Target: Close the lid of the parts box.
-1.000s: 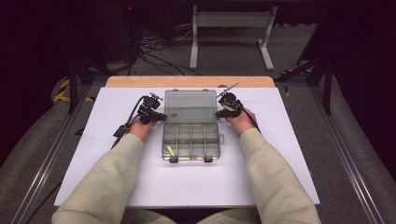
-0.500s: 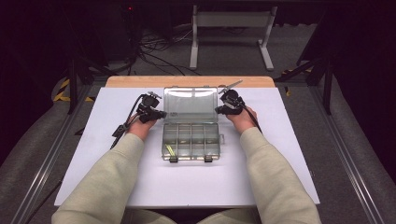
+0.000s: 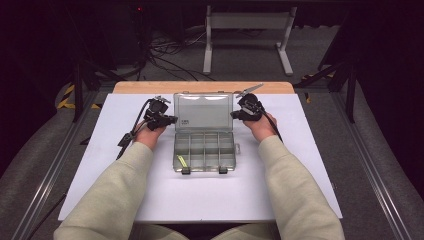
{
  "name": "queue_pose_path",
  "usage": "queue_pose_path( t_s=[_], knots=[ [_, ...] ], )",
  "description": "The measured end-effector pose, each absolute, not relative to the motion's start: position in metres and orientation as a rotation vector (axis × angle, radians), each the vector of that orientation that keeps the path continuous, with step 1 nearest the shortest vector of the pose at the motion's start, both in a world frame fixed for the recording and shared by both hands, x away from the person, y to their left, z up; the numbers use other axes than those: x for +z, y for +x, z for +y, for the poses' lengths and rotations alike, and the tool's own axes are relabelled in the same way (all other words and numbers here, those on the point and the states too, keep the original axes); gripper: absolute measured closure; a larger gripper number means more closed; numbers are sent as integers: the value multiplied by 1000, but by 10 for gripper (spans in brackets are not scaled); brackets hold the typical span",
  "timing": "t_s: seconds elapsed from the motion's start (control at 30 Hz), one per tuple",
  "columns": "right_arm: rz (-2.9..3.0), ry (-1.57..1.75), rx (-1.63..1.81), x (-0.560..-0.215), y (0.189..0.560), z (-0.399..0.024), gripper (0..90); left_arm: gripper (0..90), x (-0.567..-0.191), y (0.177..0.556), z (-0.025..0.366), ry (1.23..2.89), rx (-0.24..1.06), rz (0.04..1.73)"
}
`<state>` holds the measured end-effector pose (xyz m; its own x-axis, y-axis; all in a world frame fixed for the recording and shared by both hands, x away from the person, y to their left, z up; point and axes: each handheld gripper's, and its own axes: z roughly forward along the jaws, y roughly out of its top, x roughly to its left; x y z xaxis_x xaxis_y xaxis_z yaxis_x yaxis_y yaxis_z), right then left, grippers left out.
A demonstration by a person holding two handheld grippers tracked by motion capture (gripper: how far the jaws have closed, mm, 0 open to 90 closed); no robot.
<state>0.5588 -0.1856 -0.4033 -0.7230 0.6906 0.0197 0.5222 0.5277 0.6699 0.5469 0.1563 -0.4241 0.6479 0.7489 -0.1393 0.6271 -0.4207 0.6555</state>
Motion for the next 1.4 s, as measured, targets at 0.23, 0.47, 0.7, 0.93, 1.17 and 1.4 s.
queue_pose_path(
  t_s=[0.23, 0.47, 0.7, 0.93, 1.17, 1.4],
  knots=[
    [2507, 992, 999, -396, 554, -187, 900, 893, -419, 543, 157, 2167, 241, 1048],
    [2500, 975, 1022, -389, 549, -187, 900, 893, -414, 540, 158, 2163, 248, 1024],
    [2489, 950, 1062, -380, 543, -189, 900, 893, -409, 536, 158, 2159, 251, 1002],
    [2480, 919, 1088, -371, 536, -190, 900, 888, -404, 532, 160, 2154, 255, 980],
    [2455, 895, 1124, -362, 527, -191, 900, 888, -398, 526, 162, 2130, 257, 969],
    [2449, 869, 1143, -356, 519, -191, 900, 888, -392, 521, 167, 2105, 258, 958]
  ],
)
